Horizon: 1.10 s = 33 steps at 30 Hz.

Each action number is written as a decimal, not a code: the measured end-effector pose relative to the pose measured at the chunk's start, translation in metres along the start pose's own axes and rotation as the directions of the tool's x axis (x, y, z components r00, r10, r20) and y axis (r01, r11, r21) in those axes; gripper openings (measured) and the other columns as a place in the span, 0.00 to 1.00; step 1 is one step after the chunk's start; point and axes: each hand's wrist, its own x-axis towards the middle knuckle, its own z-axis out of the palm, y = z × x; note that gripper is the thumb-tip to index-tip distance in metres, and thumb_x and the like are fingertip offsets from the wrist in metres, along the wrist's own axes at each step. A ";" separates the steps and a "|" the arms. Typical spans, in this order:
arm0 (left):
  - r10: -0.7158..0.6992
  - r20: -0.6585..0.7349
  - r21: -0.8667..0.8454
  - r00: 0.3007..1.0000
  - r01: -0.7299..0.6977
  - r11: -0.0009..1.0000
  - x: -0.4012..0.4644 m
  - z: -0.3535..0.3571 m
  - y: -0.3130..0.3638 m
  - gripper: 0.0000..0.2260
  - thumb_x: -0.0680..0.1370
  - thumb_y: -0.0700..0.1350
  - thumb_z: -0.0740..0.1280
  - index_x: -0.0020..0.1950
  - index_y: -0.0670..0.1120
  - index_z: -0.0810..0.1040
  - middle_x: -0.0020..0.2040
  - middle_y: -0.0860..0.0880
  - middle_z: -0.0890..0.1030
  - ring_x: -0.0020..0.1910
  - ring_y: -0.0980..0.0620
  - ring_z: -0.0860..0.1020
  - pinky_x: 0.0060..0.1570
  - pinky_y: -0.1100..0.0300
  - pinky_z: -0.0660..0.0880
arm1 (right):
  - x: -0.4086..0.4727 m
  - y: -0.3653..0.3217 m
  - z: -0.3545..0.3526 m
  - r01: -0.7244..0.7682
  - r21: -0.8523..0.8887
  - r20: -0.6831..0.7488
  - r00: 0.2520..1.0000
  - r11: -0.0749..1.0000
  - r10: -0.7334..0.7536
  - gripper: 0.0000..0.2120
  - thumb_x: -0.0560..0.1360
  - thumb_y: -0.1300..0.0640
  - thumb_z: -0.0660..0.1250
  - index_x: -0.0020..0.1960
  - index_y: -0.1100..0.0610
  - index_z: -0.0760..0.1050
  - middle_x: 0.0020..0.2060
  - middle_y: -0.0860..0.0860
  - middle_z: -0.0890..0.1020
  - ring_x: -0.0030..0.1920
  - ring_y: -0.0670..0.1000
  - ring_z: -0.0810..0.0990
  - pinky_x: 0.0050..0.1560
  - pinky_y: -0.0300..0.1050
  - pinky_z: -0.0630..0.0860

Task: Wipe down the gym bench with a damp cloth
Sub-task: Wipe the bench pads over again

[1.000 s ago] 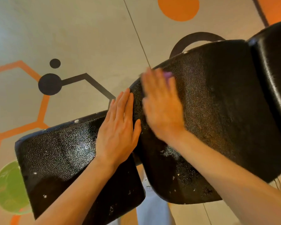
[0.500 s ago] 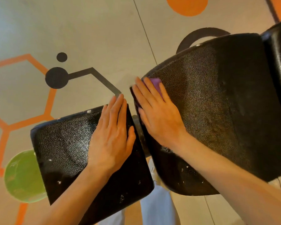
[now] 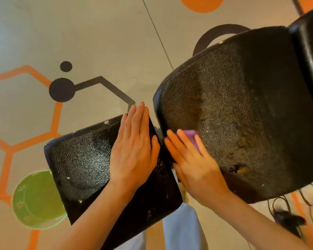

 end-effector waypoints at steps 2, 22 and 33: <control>-0.004 -0.001 0.000 1.000 0.004 1.000 -0.001 0.001 0.000 0.28 0.81 0.49 0.57 0.78 0.37 0.55 0.78 0.40 0.58 0.79 0.44 0.54 0.78 0.50 0.51 | -0.025 -0.001 0.004 0.030 0.038 0.022 0.999 0.999 -0.031 0.27 0.79 0.53 0.55 0.77 0.56 0.56 0.78 0.51 0.54 0.78 0.52 0.51 0.74 0.56 0.56; 0.223 0.070 0.002 0.972 -0.223 0.975 -0.020 0.014 0.025 0.27 0.81 0.49 0.56 0.78 0.39 0.58 0.79 0.41 0.57 0.79 0.45 0.55 0.77 0.48 0.54 | 0.058 0.021 -0.008 -0.511 0.090 -0.149 0.842 0.855 0.519 0.26 0.83 0.52 0.46 0.78 0.59 0.48 0.78 0.56 0.50 0.78 0.54 0.47 0.77 0.57 0.50; 0.225 0.120 0.123 0.967 -0.240 0.963 -0.020 0.017 0.024 0.33 0.81 0.60 0.51 0.79 0.40 0.51 0.80 0.43 0.51 0.80 0.48 0.52 0.77 0.52 0.47 | 0.033 0.053 -0.011 -0.727 0.161 -0.135 0.653 0.667 0.745 0.27 0.83 0.52 0.49 0.78 0.60 0.48 0.78 0.56 0.51 0.78 0.56 0.48 0.77 0.57 0.49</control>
